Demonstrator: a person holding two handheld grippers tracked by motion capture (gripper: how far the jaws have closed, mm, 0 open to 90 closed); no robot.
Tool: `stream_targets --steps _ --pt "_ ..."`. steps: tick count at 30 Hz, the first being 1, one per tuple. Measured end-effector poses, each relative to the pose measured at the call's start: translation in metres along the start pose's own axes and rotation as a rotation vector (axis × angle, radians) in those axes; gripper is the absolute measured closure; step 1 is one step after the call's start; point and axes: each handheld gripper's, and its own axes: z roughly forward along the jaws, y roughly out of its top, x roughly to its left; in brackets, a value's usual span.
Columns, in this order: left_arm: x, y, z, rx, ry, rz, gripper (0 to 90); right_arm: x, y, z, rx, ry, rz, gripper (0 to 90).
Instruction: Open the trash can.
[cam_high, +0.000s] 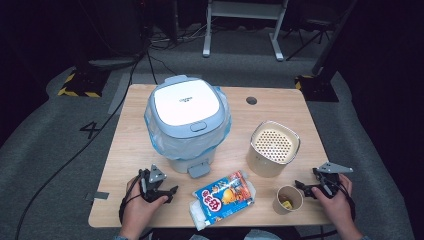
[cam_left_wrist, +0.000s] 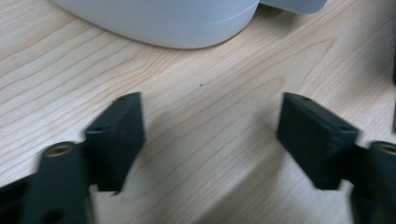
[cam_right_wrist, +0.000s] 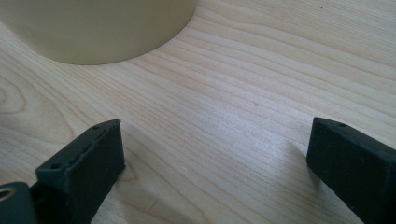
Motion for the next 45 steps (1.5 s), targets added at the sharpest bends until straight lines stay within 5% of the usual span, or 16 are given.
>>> stream_targets --steps 10,19,26,33,45 --pt "0.005 0.018 -0.035 -0.080 -0.142 -0.010 63.2 0.000 0.000 0.000 -0.001 0.000 0.000 4.2" --pt "0.002 0.043 -0.064 -0.161 -0.196 0.045 89.7 0.000 0.000 0.000 -0.001 -0.001 0.000 4.2" --pt "0.003 0.064 -0.081 -0.223 -0.264 0.066 90.0 0.000 0.000 0.000 -0.001 0.000 0.000 4.1" --pt "-0.004 0.093 -0.104 -0.339 -0.310 0.092 90.0 0.000 0.000 0.000 -0.001 -0.001 0.000 4.2" --pt "-0.014 0.138 -0.122 -0.515 -0.318 0.071 90.0 0.000 0.000 0.000 -0.002 -0.001 0.000 4.1"
